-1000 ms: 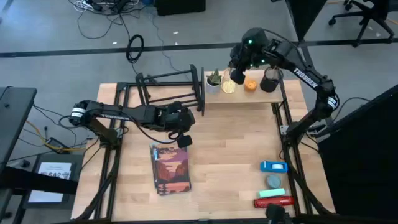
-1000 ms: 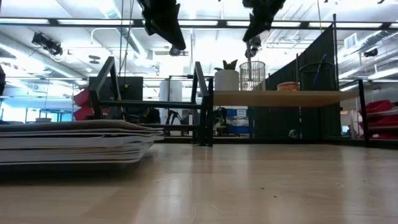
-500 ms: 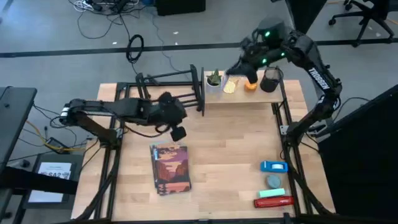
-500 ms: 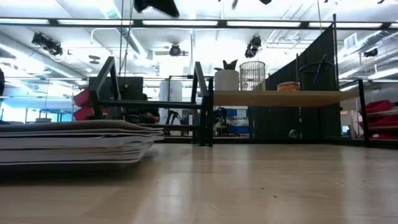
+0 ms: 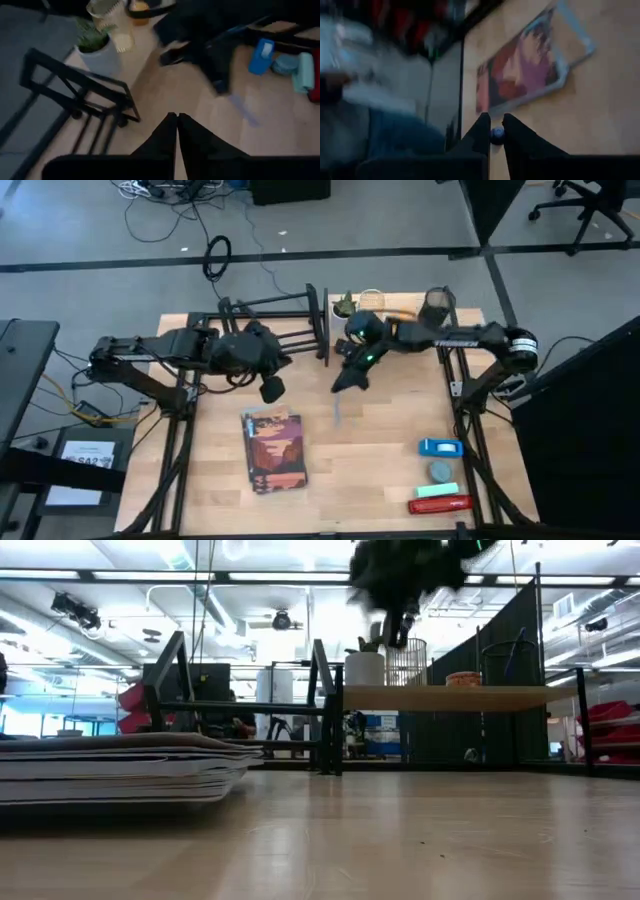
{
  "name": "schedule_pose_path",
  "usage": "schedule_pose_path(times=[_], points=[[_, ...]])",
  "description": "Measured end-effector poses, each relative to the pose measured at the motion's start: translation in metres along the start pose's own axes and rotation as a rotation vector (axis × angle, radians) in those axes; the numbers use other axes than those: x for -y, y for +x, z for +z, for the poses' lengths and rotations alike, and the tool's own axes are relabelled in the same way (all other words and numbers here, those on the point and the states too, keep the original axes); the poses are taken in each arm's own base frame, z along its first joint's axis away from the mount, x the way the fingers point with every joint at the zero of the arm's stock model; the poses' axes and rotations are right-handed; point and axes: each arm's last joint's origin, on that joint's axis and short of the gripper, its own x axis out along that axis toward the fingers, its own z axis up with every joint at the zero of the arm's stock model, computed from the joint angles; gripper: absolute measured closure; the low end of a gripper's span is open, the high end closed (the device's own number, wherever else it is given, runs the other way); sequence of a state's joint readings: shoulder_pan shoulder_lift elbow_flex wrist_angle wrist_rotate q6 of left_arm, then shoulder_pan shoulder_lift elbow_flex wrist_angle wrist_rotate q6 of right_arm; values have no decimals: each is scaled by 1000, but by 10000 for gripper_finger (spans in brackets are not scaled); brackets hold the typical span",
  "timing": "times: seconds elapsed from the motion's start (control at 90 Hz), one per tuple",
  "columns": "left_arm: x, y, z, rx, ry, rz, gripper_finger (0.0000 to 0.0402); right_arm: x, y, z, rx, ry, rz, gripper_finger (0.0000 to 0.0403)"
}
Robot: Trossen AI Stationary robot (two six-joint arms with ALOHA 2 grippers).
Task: Stock shelves
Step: Remove the purple pen from the yellow pen organizer on the shelf
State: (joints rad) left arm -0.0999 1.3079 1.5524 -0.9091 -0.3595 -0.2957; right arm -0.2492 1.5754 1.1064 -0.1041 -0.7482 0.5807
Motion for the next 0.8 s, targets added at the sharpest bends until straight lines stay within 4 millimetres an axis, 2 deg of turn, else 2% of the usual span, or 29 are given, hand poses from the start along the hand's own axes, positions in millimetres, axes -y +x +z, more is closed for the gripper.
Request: schedule_pose_path(times=[0.144,0.256,0.378,0.544,0.8], points=[[3,-1,-2,-25,8,-42,402,35,37,-22,34,119,33,403],[3,-1,-4,-38,13,-42,402,55,65,-32,-12,163,26,403],[3,-1,-4,-42,14,-44,402,72,86,-36,-55,196,2,403],[3,-1,-4,-43,13,-45,402,86,98,-37,-38,224,-53,401],[4,-1,-4,-44,-11,-47,402,90,98,-39,-16,221,-116,365]])
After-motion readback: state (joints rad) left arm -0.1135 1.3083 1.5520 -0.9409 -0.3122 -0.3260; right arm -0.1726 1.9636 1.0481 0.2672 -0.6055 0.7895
